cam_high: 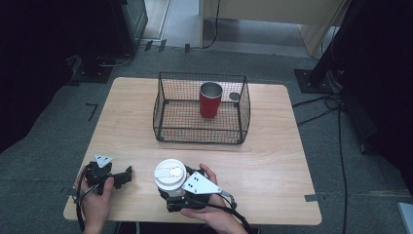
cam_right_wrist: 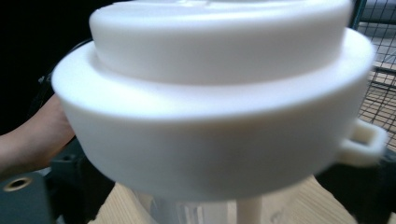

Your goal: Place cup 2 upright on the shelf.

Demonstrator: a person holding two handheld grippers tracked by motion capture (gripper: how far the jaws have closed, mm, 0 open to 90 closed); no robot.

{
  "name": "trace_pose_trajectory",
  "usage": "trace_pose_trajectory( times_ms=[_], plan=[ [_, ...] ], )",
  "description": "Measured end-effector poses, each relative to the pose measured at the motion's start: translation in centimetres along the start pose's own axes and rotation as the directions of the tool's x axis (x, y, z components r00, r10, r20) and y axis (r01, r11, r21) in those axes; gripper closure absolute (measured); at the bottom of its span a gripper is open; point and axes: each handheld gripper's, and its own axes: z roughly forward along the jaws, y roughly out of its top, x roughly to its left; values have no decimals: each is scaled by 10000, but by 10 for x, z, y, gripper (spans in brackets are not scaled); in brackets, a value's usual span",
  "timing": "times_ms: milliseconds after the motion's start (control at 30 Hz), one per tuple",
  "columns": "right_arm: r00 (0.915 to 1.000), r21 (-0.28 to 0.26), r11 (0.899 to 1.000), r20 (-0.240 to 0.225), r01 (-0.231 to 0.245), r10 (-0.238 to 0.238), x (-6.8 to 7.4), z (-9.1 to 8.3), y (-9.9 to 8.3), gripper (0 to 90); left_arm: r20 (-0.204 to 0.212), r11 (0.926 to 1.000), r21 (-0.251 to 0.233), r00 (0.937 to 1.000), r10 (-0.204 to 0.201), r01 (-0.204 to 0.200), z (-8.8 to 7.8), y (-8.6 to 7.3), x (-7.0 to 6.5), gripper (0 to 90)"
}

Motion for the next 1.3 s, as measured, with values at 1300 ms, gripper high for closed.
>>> trace_pose_trajectory(
  times_ms=[1300],
  plan=[
    [9979,-1058,9943,639,124,-57,-4,5,24,159,1,10000,5,10000,3,-3,0,0,0,0]
  ],
)
